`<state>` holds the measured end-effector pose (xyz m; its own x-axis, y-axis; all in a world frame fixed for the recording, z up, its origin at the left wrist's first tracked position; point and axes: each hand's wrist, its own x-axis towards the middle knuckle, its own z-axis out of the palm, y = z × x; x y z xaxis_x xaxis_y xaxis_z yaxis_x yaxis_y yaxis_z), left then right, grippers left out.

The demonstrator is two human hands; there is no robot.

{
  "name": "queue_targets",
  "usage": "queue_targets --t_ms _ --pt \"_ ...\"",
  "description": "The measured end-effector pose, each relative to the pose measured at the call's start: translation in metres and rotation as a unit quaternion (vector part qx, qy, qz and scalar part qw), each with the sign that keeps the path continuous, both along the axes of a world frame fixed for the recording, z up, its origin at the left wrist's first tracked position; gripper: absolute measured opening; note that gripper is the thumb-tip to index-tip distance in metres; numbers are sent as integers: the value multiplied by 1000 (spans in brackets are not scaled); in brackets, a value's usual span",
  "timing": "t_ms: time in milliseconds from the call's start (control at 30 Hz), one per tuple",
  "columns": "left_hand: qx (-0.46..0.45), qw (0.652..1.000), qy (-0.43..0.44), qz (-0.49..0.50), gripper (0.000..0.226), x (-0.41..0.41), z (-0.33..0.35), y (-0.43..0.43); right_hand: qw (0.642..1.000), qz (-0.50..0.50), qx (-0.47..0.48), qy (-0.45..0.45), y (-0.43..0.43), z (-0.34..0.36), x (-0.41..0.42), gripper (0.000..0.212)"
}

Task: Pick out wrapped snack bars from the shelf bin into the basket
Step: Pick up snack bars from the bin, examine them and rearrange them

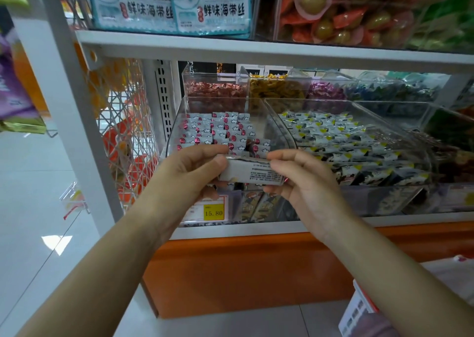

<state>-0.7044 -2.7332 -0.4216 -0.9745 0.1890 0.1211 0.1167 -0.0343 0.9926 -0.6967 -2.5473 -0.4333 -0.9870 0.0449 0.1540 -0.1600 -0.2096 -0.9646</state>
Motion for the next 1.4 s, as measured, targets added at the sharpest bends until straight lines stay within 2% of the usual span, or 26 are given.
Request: queue_targets --t_ms 100,333,567,700,767,833,900,967,1033,1067,1133,1167,1233,1300,1333,1400 --pt "-6 1000 6 3 19 0 0 1 999 -31 23 10 0 -2 0 9" --pt "-21 999 -4 26 1 3 -4 13 992 -83 92 40 -5 0 3 19" --pt "-37 996 8 79 17 0 -5 10 989 -70 110 72 -11 -2 5 18" --pt "-36 995 -3 89 21 -1 -6 8 993 -12 91 71 -9 -4 3 6" --pt "-44 994 -14 98 29 -2 -6 6 991 38 110 70 -7 -6 2 26" --pt "-80 992 -19 93 36 -3 -7 6 985 61 139 81 -7 -7 1 32" --pt "-98 993 -21 62 35 -2 -8 9 984 54 148 82 -8 -6 2 32" --pt "-68 997 -28 29 32 -1 -6 13 989 33 117 78 -7 -3 2 29" --pt "-63 997 -13 43 31 -6 -1 13 994 -14 74 77 -3 2 -1 25" --pt "-94 992 22 76 30 -12 1 12 994 -47 54 78 1 4 -4 23" --pt "-210 956 128 159 31 -31 5 7 992 -102 12 79 9 9 -11 20" --pt "-283 926 170 180 35 -42 6 5 990 -121 -6 78 12 11 -15 22" --pt "-454 849 222 154 36 -66 6 7 986 -148 -31 71 16 13 -21 30" --pt "-591 768 229 91 40 -87 5 14 984 -163 -39 62 18 13 -26 33" --pt "-625 749 213 57 46 -95 3 18 984 -165 -36 60 18 13 -27 32" --pt "-657 733 177 -1 55 -106 -4 23 984 -167 -31 59 18 12 -30 27"
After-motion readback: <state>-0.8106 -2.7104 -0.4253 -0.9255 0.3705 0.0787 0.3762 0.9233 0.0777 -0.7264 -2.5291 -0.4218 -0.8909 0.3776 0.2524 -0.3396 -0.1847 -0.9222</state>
